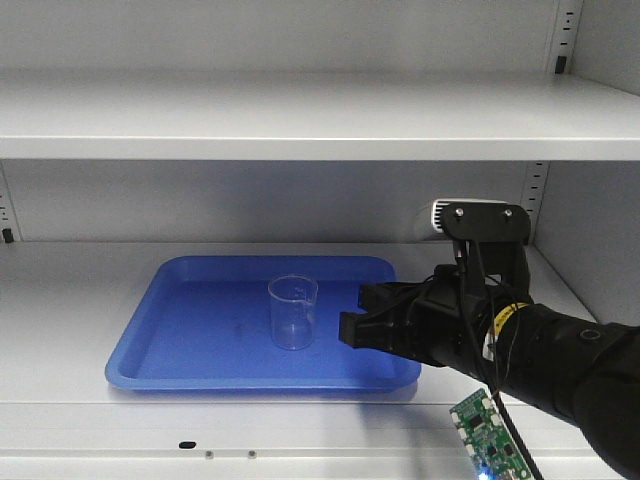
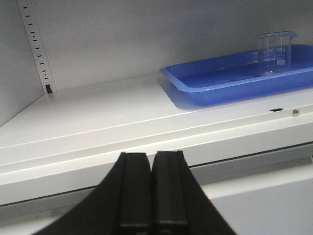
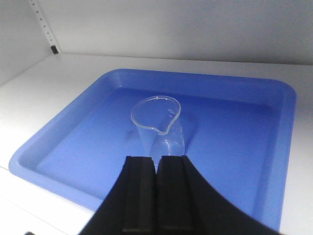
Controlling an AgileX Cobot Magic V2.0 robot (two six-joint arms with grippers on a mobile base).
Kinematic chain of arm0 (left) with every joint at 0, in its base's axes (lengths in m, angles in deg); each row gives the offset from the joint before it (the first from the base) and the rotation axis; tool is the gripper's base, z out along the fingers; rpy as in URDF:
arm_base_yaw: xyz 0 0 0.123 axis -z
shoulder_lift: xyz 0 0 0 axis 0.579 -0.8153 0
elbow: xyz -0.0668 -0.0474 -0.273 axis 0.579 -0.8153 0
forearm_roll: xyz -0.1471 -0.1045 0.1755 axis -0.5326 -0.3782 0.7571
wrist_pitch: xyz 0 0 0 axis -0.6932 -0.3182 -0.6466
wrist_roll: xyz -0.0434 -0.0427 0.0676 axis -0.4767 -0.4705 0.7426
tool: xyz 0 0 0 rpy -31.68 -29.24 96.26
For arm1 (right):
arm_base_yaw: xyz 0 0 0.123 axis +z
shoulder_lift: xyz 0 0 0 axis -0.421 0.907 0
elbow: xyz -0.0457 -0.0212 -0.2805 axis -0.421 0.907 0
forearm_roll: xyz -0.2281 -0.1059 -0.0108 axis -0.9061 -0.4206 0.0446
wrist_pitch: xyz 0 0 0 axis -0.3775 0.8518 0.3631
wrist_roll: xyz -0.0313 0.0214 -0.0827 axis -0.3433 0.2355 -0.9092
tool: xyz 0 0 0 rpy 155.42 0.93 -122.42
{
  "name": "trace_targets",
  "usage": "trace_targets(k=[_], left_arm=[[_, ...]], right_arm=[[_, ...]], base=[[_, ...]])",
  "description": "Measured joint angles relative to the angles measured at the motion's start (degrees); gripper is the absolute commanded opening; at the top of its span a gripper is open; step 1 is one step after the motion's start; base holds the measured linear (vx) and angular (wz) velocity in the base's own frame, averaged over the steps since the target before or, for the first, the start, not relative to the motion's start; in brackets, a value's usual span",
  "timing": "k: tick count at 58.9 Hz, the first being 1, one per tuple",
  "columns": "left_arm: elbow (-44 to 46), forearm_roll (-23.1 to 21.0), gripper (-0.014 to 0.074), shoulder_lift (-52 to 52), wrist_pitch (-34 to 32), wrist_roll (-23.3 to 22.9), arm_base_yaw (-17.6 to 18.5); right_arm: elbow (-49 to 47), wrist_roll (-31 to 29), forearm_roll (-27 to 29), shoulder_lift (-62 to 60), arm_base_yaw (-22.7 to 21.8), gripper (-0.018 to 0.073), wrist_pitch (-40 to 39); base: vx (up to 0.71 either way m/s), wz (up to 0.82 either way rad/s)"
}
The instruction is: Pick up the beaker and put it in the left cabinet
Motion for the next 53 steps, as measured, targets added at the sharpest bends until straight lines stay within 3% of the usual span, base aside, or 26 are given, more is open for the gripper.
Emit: trace_targets(k=[4, 10, 26, 53], left_arm=[[0.0, 0.0, 0.0001, 0.0, 0.0, 0.0, 0.0], [0.0, 0.0, 0.0001, 0.0, 0.0, 0.0, 0.0], [0.0, 0.0, 0.0001, 0.0, 0.0, 0.0, 0.0], [0.0, 0.0, 0.0001, 0.0, 0.0, 0.0, 0.0]], right_arm=[[0.0, -10.0, 6.5, -0.5, -0.1, -0.0006, 0.1], [1.8, -16.3, 10.9, -2.3, -1.2, -0.0006, -1.6], [16.4, -15.6, 12.6, -11.2, -6.4, -0.0006, -14.2], [37.5, -15.4, 12.6, -27.9, -12.6, -0.0006, -15.6]], base=[[0.00, 0.00], [0.00, 0.00], [0.00, 0.00], [0.00, 0.00]])
